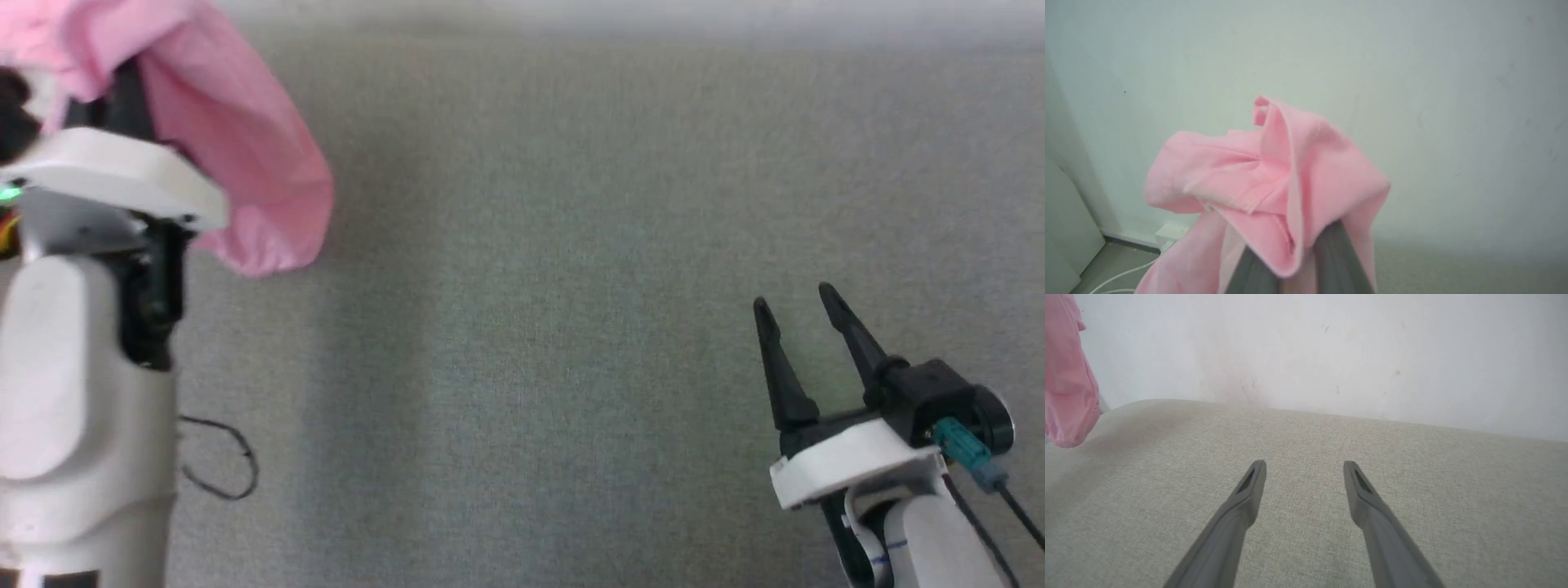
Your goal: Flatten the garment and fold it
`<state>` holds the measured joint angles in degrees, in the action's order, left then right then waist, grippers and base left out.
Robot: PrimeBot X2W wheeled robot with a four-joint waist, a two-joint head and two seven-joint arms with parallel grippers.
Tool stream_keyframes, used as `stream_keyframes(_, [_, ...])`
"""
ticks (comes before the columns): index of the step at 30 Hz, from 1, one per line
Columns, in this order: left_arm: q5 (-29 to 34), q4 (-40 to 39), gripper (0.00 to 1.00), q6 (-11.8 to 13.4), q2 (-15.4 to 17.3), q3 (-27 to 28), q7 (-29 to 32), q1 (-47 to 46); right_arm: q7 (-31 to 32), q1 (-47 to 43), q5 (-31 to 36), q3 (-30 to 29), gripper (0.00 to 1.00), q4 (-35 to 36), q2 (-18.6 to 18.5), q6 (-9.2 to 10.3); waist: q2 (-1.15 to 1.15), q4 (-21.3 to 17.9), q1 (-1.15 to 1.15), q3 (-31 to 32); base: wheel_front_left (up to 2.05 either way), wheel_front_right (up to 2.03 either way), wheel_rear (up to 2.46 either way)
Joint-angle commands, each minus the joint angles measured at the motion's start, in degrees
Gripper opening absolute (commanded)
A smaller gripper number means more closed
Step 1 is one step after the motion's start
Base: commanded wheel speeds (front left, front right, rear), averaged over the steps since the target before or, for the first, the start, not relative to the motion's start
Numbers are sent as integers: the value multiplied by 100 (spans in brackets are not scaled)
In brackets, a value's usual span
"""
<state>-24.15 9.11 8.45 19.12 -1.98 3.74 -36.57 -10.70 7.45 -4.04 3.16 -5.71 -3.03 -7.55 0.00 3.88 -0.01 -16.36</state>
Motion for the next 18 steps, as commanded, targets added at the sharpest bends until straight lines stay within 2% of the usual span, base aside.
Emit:
stream_keyframes(1, [71,-60,0,-61,-75,-80,-130,-89,10,-79,-35,-25,100,18,14,6,0,-128,1,1051,0,0,0])
stream_keyframes(5, [179,-163,0,-204,-474,-557,-406,-237,108,-306,-27,-141,100,115,14,6,0,-430,1,1344,0,0,0])
stream_keyframes(10, [202,-50,0,-366,-1025,-1175,-448,-293,217,-486,-18,-237,100,259,14,6,0,-899,1,1488,0,0,0])
stream_keyframes(15, [25,461,0,-578,-1394,-1704,-275,-191,303,-523,-36,-215,100,386,14,6,0,-1311,1,1400,0,0,0])
stream_keyframes(18, [-157,1001,0,-756,-1510,-2160,205,39,346,-524,-55,-181,100,424,15,6,0,-1492,1,1322,0,0,0])
